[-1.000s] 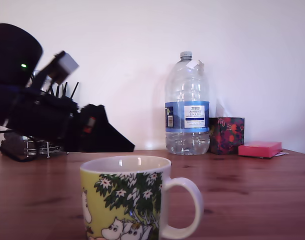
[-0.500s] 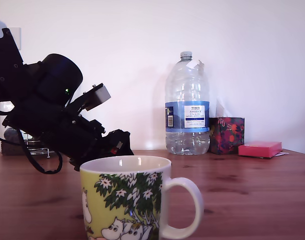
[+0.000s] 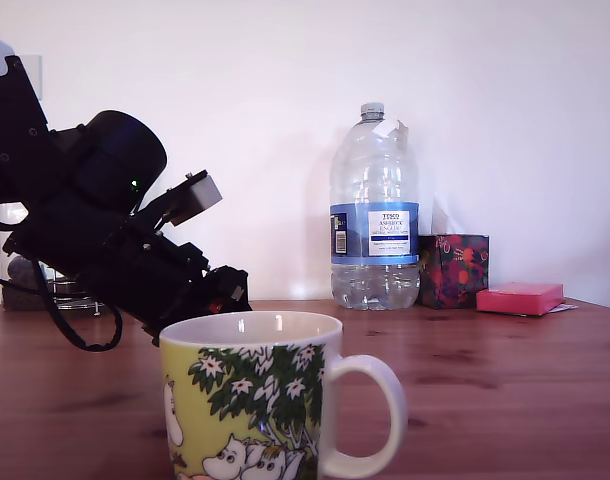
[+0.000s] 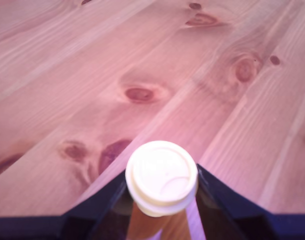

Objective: Pick up the coffee capsules from the table one by one and drop them inside the nearest coffee cup

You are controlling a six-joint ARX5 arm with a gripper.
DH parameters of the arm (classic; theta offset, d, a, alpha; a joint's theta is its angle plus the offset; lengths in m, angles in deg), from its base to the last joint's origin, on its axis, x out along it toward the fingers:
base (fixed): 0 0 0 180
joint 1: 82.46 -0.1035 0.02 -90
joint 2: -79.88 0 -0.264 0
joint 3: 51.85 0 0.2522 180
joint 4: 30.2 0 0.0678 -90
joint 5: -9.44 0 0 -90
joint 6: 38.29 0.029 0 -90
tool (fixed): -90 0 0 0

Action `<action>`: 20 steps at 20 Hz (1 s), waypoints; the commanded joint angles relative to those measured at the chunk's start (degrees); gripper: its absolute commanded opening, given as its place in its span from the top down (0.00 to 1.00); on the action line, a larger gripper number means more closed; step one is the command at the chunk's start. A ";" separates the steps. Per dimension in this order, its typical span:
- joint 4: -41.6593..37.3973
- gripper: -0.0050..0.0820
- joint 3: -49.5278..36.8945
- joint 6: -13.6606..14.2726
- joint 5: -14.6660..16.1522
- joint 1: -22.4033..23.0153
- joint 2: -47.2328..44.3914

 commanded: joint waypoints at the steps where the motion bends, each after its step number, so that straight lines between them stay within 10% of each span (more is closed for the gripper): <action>1: 0.09 0.70 -0.02 0.22 0.17 0.15 -0.37; 13: 25.53 0.70 0.20 0.24 7.72 0.81 20.31; 20: 39.69 0.69 0.20 0.46 6.01 7.23 30.36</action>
